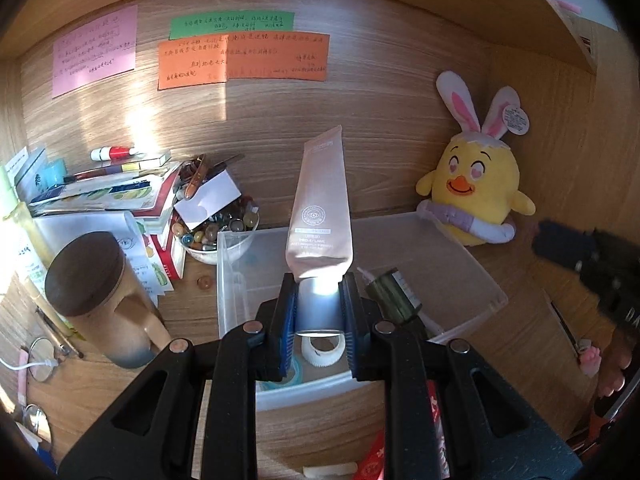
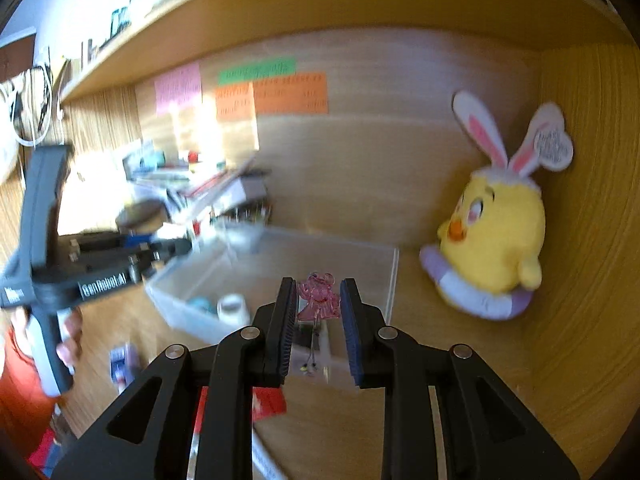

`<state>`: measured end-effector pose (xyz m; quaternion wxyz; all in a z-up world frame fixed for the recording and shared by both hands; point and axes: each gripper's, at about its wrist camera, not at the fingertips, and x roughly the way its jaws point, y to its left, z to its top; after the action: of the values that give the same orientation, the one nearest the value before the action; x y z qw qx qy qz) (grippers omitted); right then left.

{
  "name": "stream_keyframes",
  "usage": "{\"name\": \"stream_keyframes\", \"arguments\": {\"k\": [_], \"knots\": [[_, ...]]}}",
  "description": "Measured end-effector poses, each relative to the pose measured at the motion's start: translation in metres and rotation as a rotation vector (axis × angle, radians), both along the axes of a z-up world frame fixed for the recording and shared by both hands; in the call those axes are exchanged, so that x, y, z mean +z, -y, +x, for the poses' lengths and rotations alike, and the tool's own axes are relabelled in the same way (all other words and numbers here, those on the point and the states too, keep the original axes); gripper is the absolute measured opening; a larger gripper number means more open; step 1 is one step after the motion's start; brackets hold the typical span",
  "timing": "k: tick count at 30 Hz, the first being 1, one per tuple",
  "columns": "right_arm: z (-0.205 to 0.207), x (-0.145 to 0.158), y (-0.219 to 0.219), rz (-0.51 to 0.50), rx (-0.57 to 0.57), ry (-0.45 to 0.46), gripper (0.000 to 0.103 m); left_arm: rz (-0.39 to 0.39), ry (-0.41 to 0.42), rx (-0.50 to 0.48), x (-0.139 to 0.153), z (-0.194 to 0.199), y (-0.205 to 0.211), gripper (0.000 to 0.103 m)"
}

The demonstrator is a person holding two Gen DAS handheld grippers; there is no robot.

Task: Organize objects
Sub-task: 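Grasp the pink keychain with the right tool while the left lifts the white tube, then lower the tube and keychain into the clear box and open both tools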

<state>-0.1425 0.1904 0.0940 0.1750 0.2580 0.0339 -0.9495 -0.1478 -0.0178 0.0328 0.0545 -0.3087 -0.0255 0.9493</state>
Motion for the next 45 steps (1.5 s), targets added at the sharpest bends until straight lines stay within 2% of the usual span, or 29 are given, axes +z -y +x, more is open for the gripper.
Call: {"name": "stream_keyframes", "arguments": {"k": [4,7,14,18,27,29,31,34,41,45], "knots": [[-0.013,0.014,0.004,-0.011,-0.016,-0.030,0.020,0.010,0.029,-0.020,-0.005,-0.010,-0.001,0.021],[-0.025,0.013,0.009,0.005,-0.034,-0.025,0.020,0.007,0.060,-0.036,-0.013,-0.018,-0.006,0.021],[-0.053,-0.023,0.016,0.038,-0.041,0.068,0.020,-0.006,0.131,-0.103,-0.033,-0.035,-0.019,0.021],[-0.065,-0.039,0.016,0.053,-0.042,0.112,0.020,0.020,0.181,-0.162,-0.043,-0.043,-0.024,0.021],[-0.085,-0.070,0.019,0.073,-0.034,0.199,0.020,0.000,0.209,-0.164,-0.054,-0.048,-0.023,0.021],[-0.088,-0.075,0.020,0.081,-0.032,0.210,0.021,0.003,0.211,-0.161,-0.054,-0.048,-0.020,0.024],[-0.089,-0.077,0.021,0.088,-0.029,0.217,0.021,-0.004,0.202,-0.153,-0.053,-0.046,-0.019,0.037],[-0.091,-0.078,0.023,0.099,-0.022,0.225,0.021,-0.038,0.166,-0.136,-0.049,-0.041,-0.022,0.050],[-0.091,-0.079,0.029,0.121,-0.009,0.241,0.021,-0.096,0.077,-0.113,-0.033,-0.024,-0.026,0.067],[-0.087,-0.074,0.029,0.125,-0.013,0.230,0.034,-0.119,0.043,-0.104,-0.025,-0.012,-0.027,0.073]]}}
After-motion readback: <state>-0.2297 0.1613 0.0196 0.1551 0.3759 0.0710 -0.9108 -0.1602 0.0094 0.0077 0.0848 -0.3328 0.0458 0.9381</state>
